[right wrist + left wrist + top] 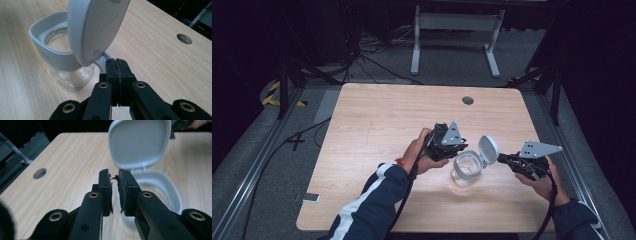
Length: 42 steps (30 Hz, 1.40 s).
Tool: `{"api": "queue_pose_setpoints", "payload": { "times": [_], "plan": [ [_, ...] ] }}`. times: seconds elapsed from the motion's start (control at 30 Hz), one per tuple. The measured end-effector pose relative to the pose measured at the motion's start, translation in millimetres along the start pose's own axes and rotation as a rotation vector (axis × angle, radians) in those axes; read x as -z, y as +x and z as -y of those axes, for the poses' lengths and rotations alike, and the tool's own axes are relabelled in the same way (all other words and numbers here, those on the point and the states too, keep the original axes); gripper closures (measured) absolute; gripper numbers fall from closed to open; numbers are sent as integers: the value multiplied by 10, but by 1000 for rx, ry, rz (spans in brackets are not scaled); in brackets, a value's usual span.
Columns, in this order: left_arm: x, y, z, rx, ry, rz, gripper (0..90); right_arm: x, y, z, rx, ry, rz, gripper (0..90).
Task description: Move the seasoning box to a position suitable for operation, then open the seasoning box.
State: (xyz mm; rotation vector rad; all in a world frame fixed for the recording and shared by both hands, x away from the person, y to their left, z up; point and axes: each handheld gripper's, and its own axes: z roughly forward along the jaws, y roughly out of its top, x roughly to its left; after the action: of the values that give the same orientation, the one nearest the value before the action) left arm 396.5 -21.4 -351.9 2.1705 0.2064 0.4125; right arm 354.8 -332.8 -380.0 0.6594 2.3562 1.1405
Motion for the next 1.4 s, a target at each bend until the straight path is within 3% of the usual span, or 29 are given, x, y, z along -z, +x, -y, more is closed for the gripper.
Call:
{"api": "queue_pose_setpoints", "payload": {
  "times": [0.3,0.5,0.83,0.87,0.93,1.13,1.4],
  "plan": [
    [295,68,334,20,43,-43,771,34,-26,8,-9,5,15,896],
    [514,59,652,23,104,-64,769,47,0,6,-2,7,11,895],
    [835,39,1193,103,184,-114,717,112,68,57,16,30,2,886],
    [835,39,1193,103,184,-114,711,112,68,57,16,30,2,886],
    [909,29,1353,138,213,-139,704,149,89,113,21,43,12,866],
    [1000,-6,1637,155,277,-175,674,233,107,271,28,56,14,823],
    [1113,-27,1866,218,271,-180,627,304,107,498,6,82,43,714]
  ]
}}
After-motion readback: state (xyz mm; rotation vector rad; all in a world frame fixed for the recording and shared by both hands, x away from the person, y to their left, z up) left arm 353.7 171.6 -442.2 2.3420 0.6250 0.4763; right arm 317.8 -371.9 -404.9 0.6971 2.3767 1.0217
